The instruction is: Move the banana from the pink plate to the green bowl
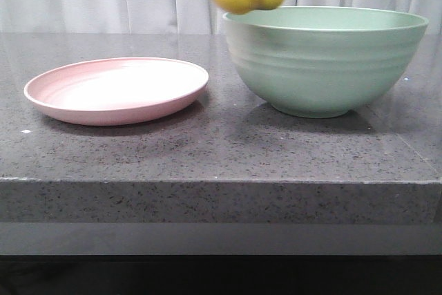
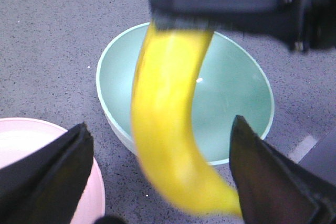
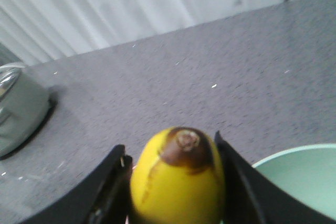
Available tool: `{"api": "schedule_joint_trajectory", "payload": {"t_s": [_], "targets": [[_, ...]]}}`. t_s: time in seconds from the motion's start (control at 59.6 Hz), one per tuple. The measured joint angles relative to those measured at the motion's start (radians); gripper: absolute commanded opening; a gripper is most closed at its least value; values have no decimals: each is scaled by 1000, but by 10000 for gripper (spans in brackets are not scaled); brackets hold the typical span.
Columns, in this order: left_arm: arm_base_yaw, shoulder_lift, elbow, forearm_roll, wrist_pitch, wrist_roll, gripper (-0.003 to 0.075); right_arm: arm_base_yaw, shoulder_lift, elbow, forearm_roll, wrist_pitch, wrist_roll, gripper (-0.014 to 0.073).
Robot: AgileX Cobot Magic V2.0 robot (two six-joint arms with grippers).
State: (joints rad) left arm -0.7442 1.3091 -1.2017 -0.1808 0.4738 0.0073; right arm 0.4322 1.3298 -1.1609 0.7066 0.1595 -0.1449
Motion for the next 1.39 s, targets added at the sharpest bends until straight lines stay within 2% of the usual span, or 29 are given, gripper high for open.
{"api": "schedule_joint_trajectory", "payload": {"t_s": [0.235,0.487,0.705,0.872,1.057,1.393], "targets": [[0,0,0,0,-2,0,535,-155,4,-63,-2,0,-162,197],[0,0,0,0,-7,2,535,-172,97,-73,-4,97,-342,200],[0,0,0,0,-8,2,535,-172,206,-73,-8,152,-361,335],[0,0,0,0,-8,2,535,-172,231,-73,-8,163,-363,369],[0,0,0,0,-8,2,535,-172,235,-73,-8,163,-364,510],[0,0,0,0,-8,2,535,-172,235,-73,-8,163,-366,517]]}}
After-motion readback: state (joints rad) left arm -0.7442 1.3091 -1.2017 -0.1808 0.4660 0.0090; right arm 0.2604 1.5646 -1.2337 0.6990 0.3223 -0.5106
